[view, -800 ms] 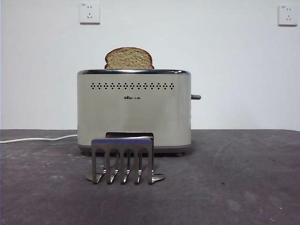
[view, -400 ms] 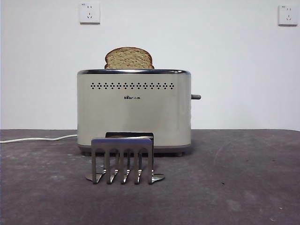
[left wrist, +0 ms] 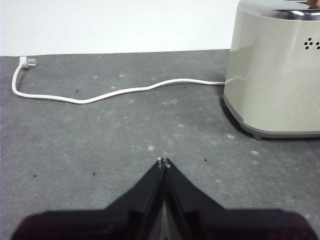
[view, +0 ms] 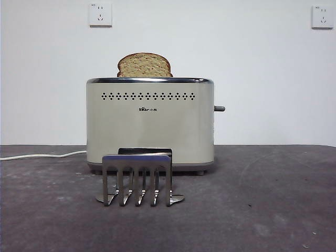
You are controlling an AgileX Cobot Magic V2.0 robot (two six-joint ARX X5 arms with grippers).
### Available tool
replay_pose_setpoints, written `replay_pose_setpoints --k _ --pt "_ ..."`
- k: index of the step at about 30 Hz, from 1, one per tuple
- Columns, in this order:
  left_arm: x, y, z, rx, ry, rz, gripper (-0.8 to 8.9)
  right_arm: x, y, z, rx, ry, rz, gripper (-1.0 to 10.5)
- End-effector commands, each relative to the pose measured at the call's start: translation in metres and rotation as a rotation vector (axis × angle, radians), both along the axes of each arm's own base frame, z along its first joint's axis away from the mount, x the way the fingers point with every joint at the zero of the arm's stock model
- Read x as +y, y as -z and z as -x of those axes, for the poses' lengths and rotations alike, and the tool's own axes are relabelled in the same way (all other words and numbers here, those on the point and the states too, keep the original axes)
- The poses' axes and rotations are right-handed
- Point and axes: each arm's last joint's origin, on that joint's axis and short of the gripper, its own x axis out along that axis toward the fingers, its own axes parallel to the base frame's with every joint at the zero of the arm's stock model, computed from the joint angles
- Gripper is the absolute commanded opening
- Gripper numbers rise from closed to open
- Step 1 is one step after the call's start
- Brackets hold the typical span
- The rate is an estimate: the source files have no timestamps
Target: Pick up a slice of bread from the rack,put the bread on the toaster,press the button
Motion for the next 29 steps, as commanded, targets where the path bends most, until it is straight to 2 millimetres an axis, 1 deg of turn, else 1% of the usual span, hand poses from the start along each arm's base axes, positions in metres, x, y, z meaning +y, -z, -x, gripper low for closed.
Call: replay_pose_setpoints --k 1,8,10,14,16,18,20,22,25,29 --pt "0.000 0.005 -0.001 0.010 -0.006 0.011 -0.03 0.000 0.002 -0.001 -0.003 -0.004 0.006 0.0" --pt "0.000 0.005 -0.001 0.010 -0.006 0.010 -0.03 0.000 0.002 -0.001 -0.005 -0.001 0.009 0.0" --pt "0.000 0.005 -0.001 0.010 -0.006 0.011 -0.03 -0.004 -0.002 0.004 -0.089 -0.004 0.046 0.0" --pt "0.000 0.005 -0.001 0.010 -0.006 0.010 -0.03 -0.017 -0.010 0.023 -0.259 0.068 0.137 0.0" --pt "0.000 0.005 -0.001 0.010 -0.006 0.011 -0.03 -0.021 -0.012 0.034 -0.367 0.099 0.126 0.0" --pt "0.000 0.005 -0.001 0.010 -0.006 0.011 -0.03 -0.024 -0.009 0.041 -0.453 0.139 0.108 0.0" --pt "0.000 0.005 -0.001 0.010 -0.006 0.011 -0.03 -0.027 0.001 0.046 -0.536 0.209 0.120 0.0" --pt "0.000 0.005 -0.001 0.010 -0.006 0.011 -0.03 -0.030 0.015 0.048 -0.586 0.328 0.126 0.0" --pt "0.000 0.005 -0.001 0.010 -0.006 0.011 -0.03 -0.034 0.039 0.048 -0.593 0.550 0.073 0.0" --pt "0.000 0.005 -0.001 0.010 -0.006 0.011 -0.03 -0.040 0.074 0.049 -0.584 0.770 0.023 0.0"
